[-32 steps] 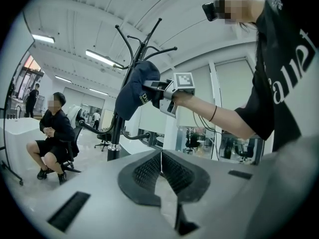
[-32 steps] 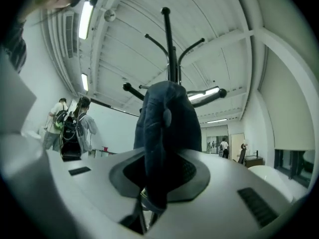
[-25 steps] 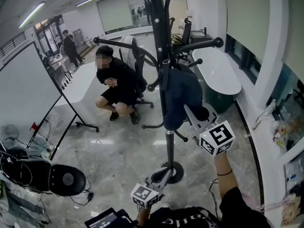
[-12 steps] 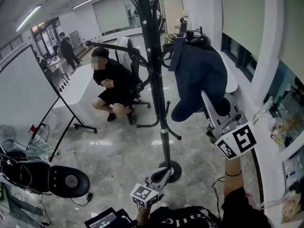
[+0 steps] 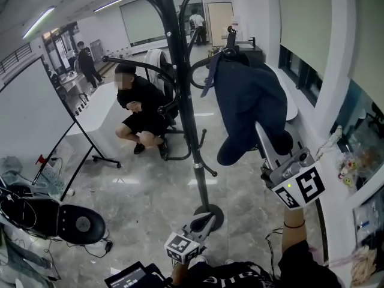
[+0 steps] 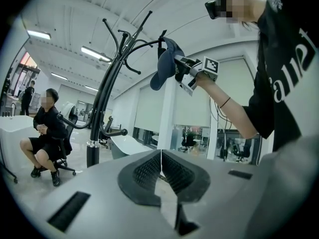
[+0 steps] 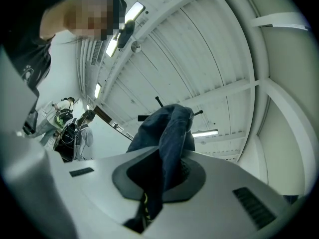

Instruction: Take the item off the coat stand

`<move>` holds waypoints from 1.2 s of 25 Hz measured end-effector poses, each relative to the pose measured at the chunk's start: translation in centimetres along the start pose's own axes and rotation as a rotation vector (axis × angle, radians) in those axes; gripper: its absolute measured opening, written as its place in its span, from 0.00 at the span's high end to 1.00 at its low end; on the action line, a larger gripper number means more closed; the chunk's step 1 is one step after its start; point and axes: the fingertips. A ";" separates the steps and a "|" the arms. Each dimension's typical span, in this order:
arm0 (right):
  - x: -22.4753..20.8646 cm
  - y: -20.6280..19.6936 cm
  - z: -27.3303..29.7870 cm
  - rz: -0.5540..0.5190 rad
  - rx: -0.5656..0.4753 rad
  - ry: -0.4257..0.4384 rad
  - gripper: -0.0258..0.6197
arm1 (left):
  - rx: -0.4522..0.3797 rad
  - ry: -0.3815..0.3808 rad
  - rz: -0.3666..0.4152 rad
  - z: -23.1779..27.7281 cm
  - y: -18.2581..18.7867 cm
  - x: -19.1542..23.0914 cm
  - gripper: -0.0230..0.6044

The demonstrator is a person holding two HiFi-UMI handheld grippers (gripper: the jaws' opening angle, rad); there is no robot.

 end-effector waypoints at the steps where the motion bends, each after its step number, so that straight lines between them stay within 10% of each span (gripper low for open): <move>1: -0.1 0.2 -0.4 -0.001 -0.006 0.007 0.91 | 0.000 0.004 -0.002 0.2 -0.1 -0.4 0.96; 18: 0.1 4.0 -3.2 0.091 -0.152 0.206 0.91 | 0.005 0.160 -0.055 1.0 -1.9 -7.1 0.96; 30: -0.5 6.5 -6.0 0.058 -0.214 0.179 0.91 | -0.019 0.216 -0.027 -0.5 -2.4 -8.7 0.96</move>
Point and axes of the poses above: the fingertips, and each gripper's own axes: z forward along the fingers, x to its left, y out of its top, and after that the axes turned 4 degrees about x, right-handed
